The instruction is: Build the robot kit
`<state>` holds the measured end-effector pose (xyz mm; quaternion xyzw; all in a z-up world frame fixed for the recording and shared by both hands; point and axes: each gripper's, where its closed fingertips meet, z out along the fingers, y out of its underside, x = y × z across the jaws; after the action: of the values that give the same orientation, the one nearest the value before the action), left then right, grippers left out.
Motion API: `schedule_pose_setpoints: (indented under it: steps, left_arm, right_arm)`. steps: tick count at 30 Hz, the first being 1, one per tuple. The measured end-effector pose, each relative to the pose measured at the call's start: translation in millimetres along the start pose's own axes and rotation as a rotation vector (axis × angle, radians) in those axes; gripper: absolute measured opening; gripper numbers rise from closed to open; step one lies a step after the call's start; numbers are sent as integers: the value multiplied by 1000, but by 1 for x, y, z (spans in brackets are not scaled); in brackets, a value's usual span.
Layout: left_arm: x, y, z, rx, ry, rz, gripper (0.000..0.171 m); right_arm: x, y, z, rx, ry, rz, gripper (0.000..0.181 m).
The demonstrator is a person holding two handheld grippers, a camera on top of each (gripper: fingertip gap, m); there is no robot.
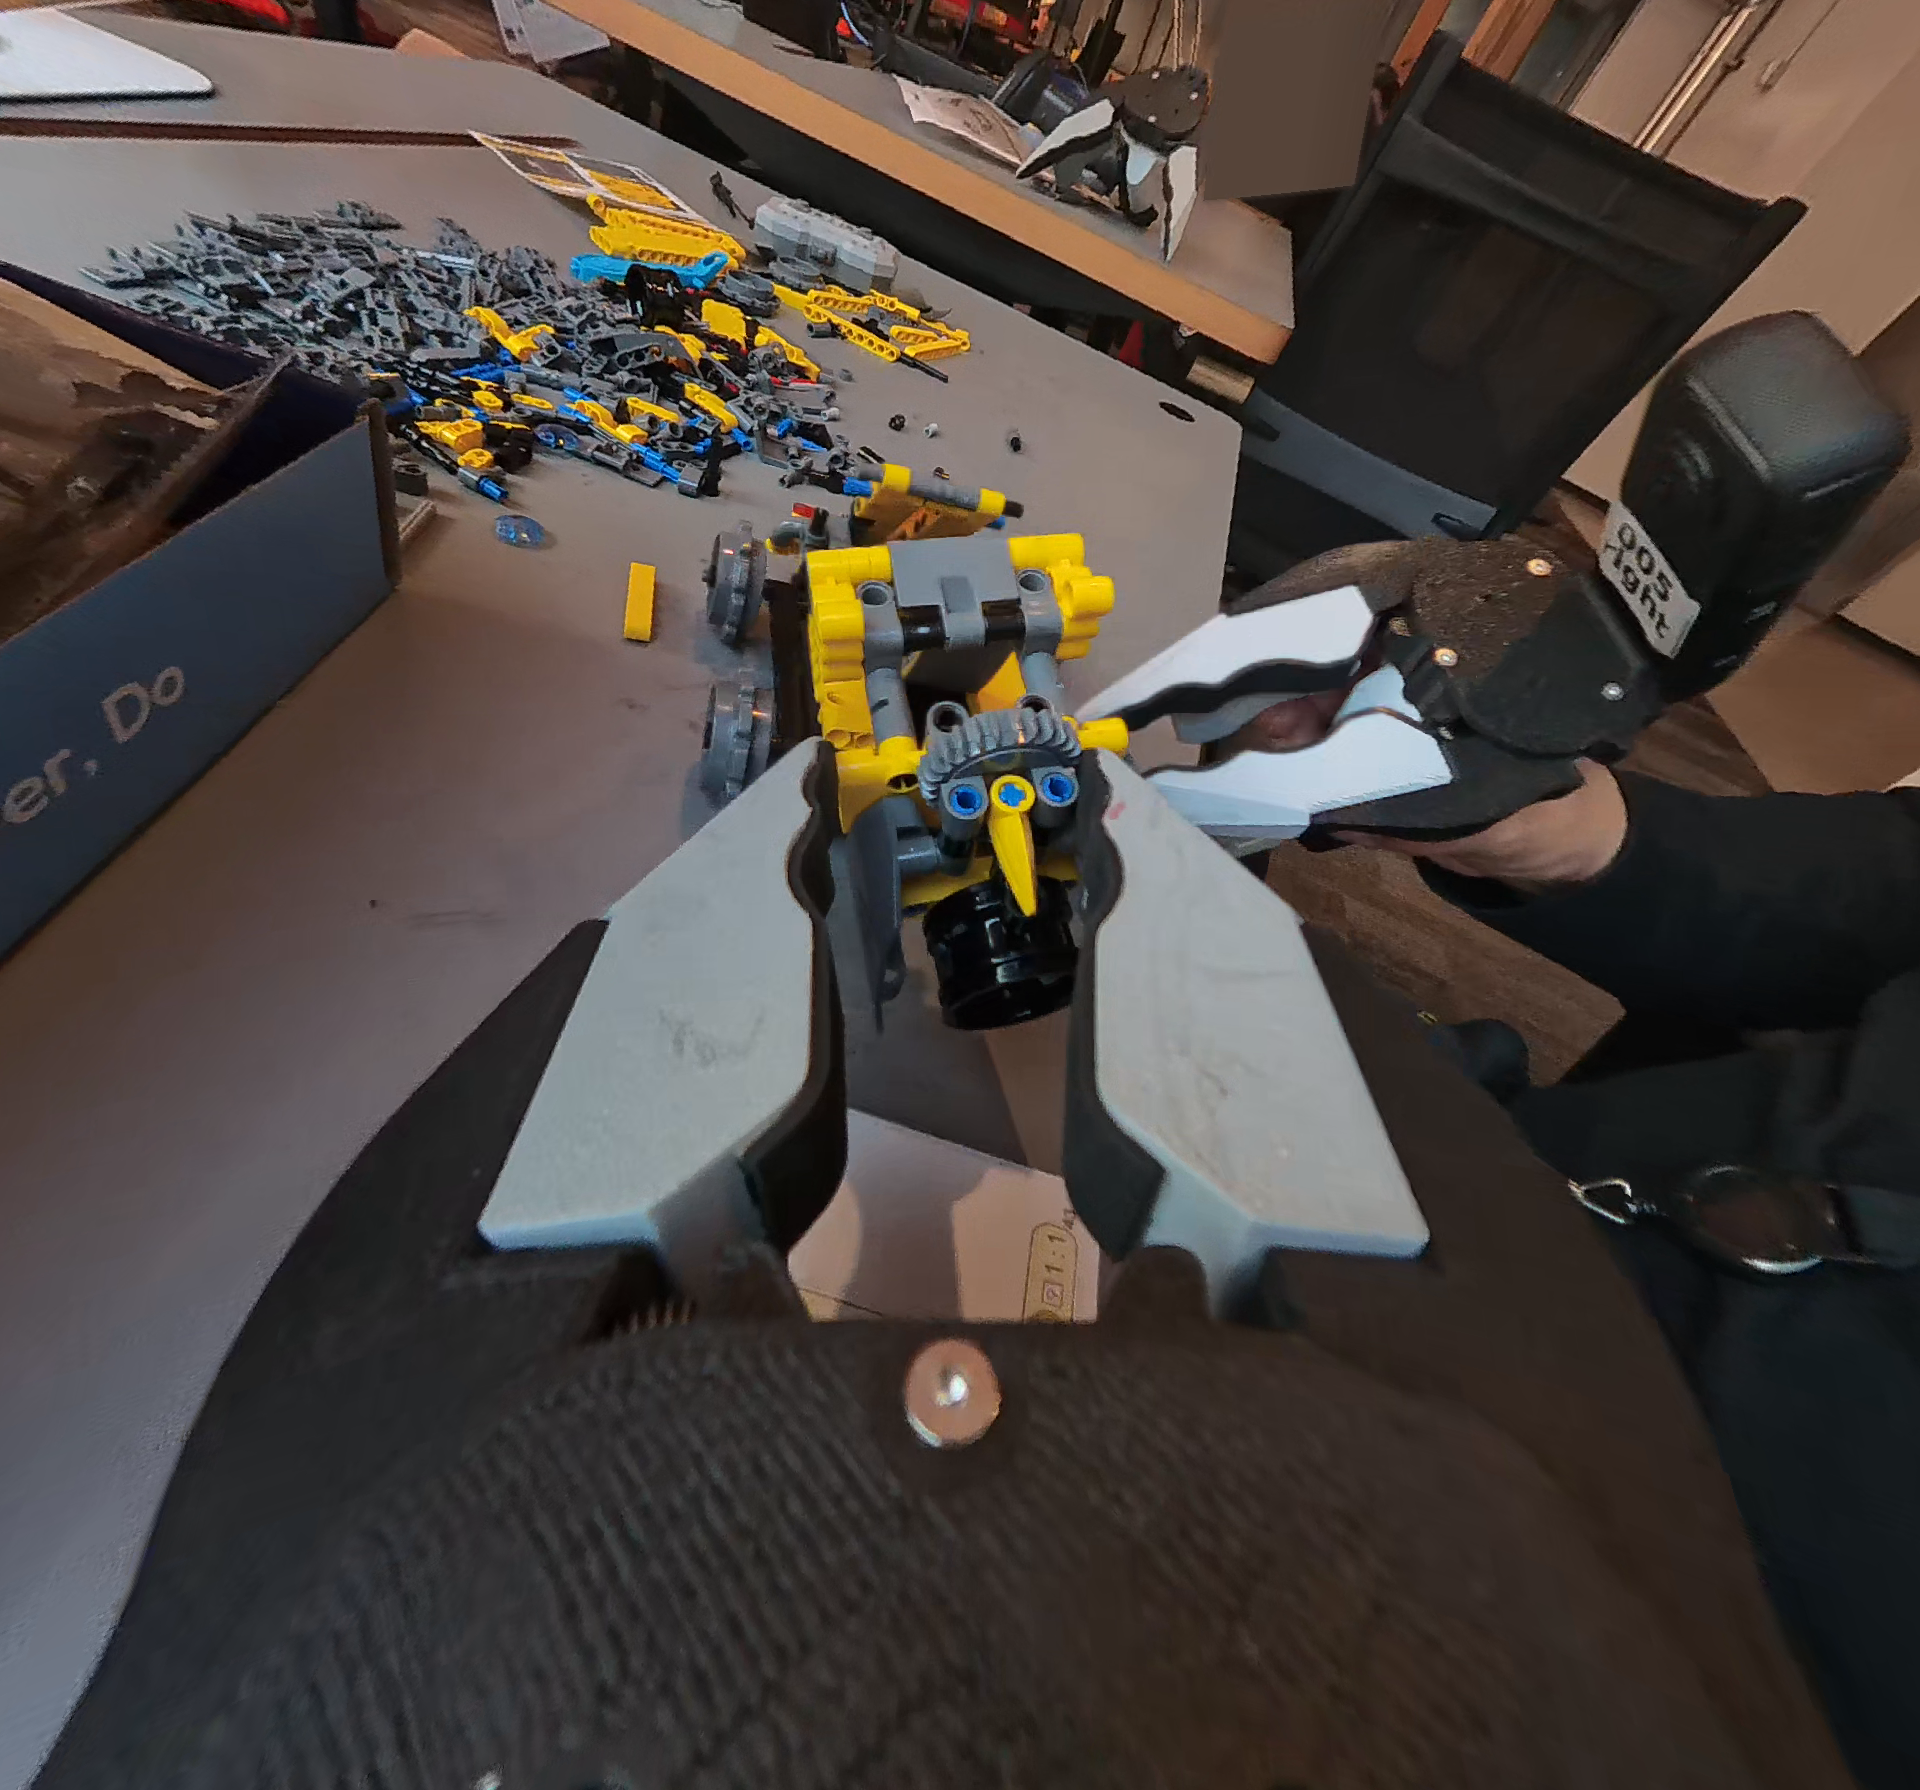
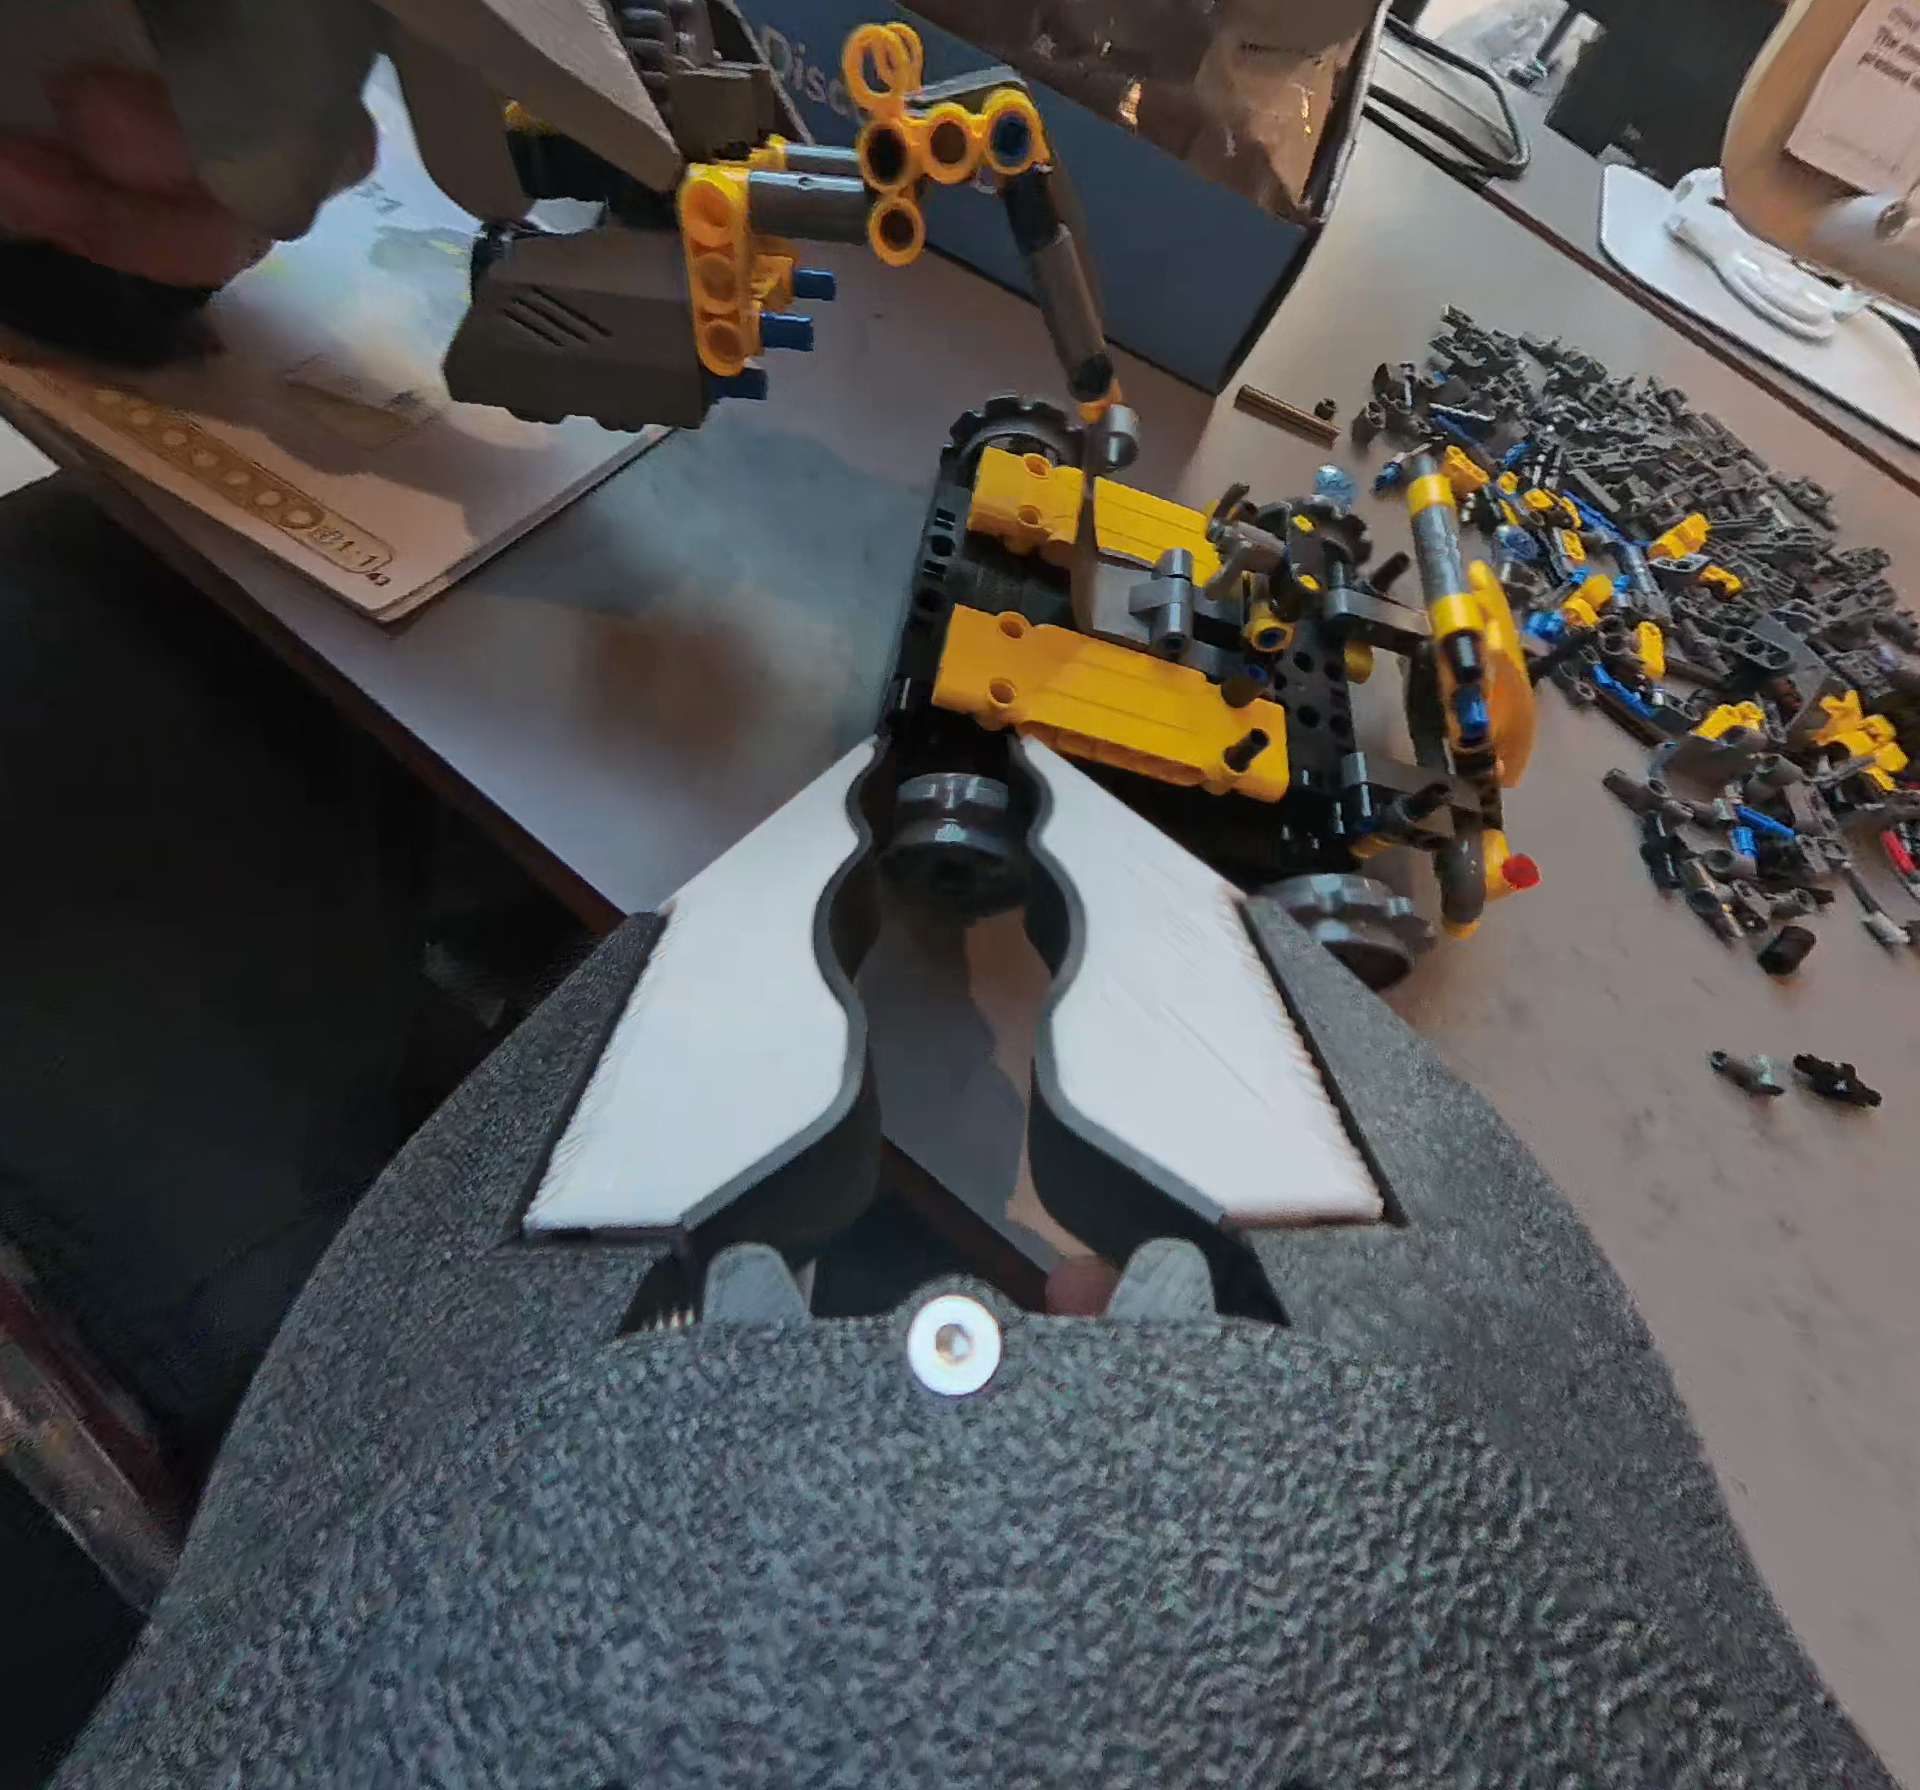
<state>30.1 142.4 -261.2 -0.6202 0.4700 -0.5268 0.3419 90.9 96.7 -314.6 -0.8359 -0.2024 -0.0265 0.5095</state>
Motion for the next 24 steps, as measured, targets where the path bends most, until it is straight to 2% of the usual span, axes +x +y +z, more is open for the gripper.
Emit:
schedule_pose_setpoints:
  steps: [5,10,14,18,21,24]
  left_arm:
    - [8,-1,1,-6,7,44,43]
    - [24,-10,7,40,40,24,43]
    - [42,-9,23,51,42,68,43]
    - [47,-7,37,49,-69,201,42]
    - [56,1,48,22,-106,319,42]
    - [56,17,54,-41,-128,348,43]
  right_arm:
    - [19,14,-15,-20,-14,-21,20]
    - [53,31,-37,-46,17,-11,19]
    - [52,21,-51,41,-23,118,21]
    - [26,1,-58,155,-182,309,21]
    - [14,-3,-56,181,-283,415,23]
    - [38,1,-54,173,-167,350,23]
